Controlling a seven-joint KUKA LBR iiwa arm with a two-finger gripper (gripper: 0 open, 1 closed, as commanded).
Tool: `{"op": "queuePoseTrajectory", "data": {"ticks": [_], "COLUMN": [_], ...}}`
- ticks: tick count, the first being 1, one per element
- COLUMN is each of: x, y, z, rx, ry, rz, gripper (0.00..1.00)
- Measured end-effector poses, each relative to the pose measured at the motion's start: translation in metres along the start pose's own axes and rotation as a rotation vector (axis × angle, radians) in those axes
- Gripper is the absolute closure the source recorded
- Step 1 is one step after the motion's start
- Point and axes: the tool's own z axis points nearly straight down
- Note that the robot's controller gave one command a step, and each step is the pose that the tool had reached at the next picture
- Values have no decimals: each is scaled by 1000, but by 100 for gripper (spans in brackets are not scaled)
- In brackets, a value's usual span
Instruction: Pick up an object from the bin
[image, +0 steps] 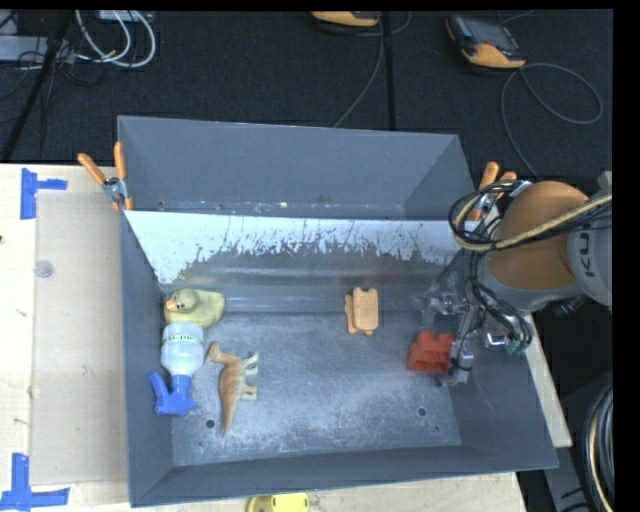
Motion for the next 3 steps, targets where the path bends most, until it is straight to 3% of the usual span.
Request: {"op": "queuePoseTrajectory", "data": {"ticks": [1,3], "x": [-4,-3], "y": [0,0], "z": [-1,-4], "rx": [3,2], "ry": [-9,-7], "rz": [67,67], "gripper": [100,100]}}
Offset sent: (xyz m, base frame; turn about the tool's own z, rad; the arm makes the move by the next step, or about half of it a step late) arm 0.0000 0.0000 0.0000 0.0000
